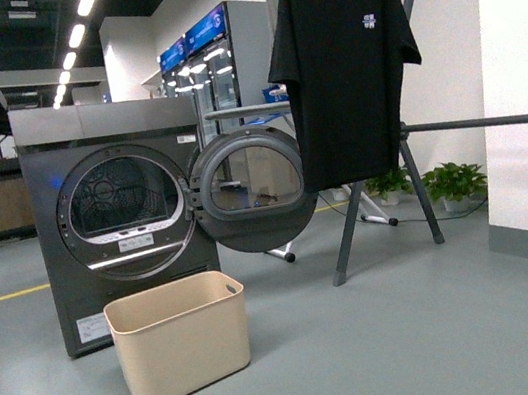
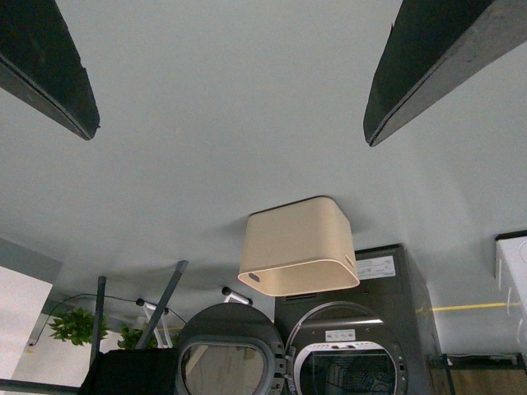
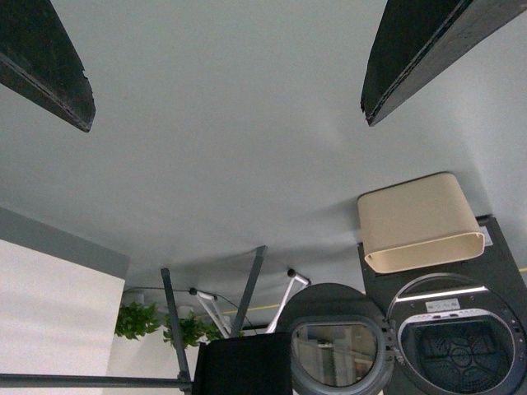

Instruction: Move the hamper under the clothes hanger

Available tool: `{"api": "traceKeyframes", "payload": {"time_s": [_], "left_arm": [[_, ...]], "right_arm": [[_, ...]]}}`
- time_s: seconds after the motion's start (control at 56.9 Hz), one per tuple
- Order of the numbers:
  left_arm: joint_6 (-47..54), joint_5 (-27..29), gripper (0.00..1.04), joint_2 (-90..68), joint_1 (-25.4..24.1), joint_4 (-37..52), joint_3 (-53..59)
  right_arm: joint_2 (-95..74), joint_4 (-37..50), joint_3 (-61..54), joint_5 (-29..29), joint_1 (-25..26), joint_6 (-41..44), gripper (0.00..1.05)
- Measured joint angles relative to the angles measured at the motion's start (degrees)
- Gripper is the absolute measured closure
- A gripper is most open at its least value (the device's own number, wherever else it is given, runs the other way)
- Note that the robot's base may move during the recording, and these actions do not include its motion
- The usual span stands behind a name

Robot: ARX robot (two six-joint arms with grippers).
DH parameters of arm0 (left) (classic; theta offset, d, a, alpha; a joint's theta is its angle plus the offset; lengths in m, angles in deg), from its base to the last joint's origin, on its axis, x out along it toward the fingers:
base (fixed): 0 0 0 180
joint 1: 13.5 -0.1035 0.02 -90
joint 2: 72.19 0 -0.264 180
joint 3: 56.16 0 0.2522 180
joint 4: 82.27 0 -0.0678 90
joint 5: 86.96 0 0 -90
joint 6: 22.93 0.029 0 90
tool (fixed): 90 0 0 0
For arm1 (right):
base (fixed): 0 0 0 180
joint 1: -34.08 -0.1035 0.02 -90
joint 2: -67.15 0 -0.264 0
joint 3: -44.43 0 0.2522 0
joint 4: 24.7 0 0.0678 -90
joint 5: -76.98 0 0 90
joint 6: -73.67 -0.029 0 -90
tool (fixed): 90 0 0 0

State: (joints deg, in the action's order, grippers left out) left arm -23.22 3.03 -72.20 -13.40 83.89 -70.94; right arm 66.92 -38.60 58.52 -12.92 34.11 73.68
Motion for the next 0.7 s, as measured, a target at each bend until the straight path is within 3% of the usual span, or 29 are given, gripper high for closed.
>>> {"api": "traceKeyframes", "payload": {"time_s": [0.703], "left_arm": [[0.0, 0.1, 0.07, 0.0, 0.0, 0.0, 0.0]], "right_arm": [[0.0, 0.0, 0.0, 0.0, 0.0, 0.0, 0.08]]}}
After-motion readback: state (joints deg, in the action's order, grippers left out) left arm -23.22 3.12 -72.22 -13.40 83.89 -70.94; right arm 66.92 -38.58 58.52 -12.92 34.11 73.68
